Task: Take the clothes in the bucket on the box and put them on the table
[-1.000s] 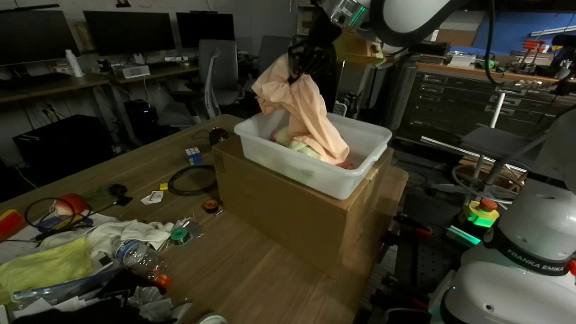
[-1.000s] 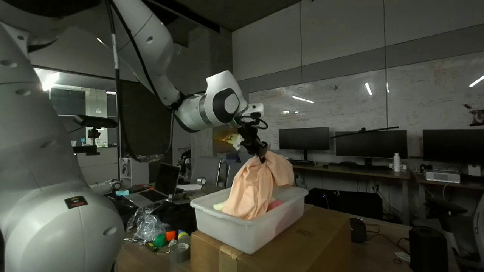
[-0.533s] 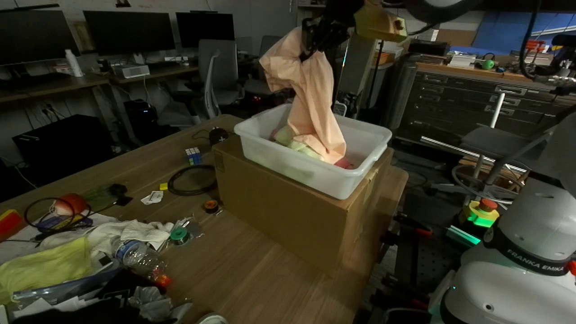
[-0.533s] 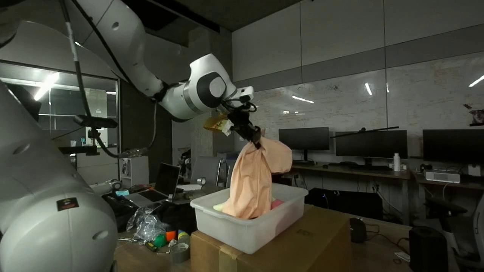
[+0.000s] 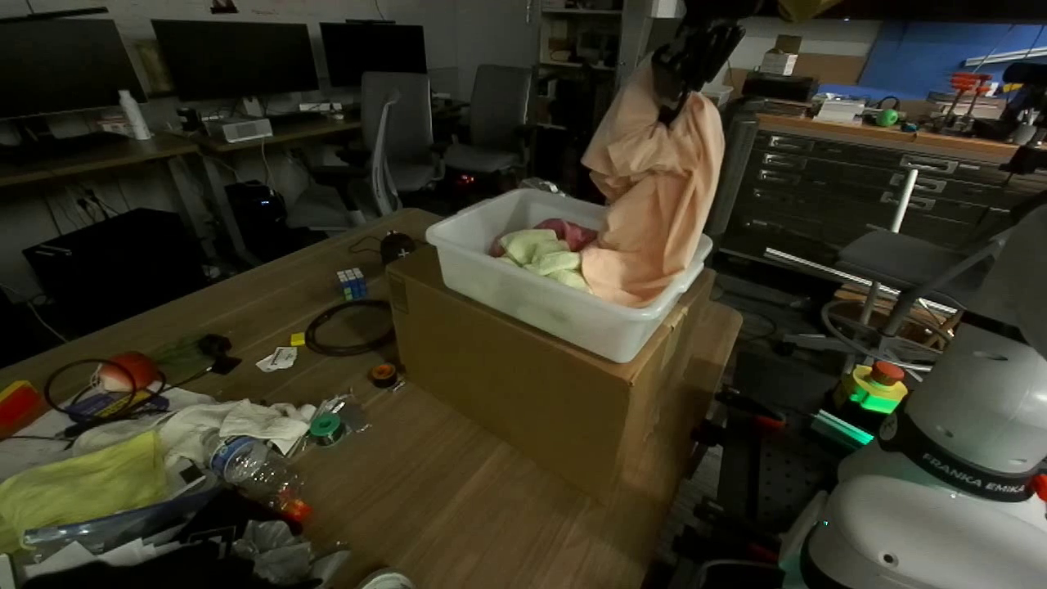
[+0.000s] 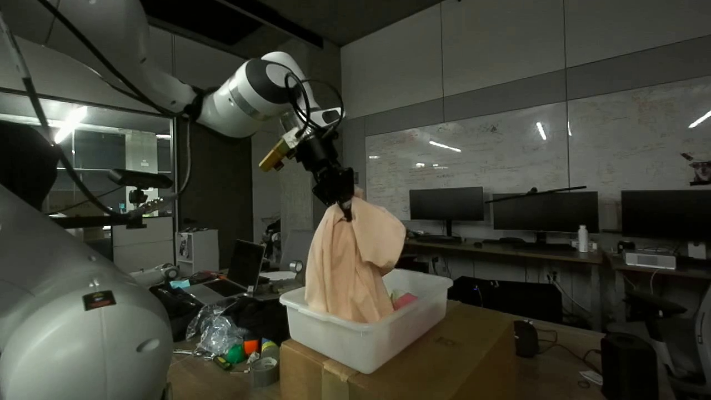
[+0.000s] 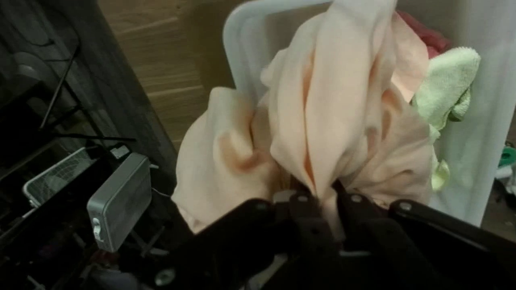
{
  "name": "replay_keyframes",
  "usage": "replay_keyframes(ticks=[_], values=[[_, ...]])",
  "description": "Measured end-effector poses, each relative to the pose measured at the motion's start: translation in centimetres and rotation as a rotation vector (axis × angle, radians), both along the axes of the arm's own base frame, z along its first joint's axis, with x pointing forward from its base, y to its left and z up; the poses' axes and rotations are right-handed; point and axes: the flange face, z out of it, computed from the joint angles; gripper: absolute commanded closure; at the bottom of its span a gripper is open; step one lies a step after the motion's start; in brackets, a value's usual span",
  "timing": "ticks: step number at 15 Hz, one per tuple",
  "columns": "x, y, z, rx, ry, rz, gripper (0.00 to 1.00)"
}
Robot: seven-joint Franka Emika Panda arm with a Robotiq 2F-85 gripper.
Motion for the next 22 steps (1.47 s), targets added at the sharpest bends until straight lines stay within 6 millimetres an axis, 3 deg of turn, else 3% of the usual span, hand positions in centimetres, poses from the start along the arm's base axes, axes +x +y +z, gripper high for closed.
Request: replay_keyframes(ticks=[4, 9, 18, 22], values=[[-1.1, 2.2, 4.1, -0.103, 0.077, 0.032, 0.91], [-0.2, 6.5, 6.6, -0.200, 0.093, 0.160, 0.91], [2.1, 20.1, 6.8, -0.265, 0.141, 0.557, 0.91], [3.4, 24.8, 6.6, -0.239, 0.165, 0.717, 0.91]])
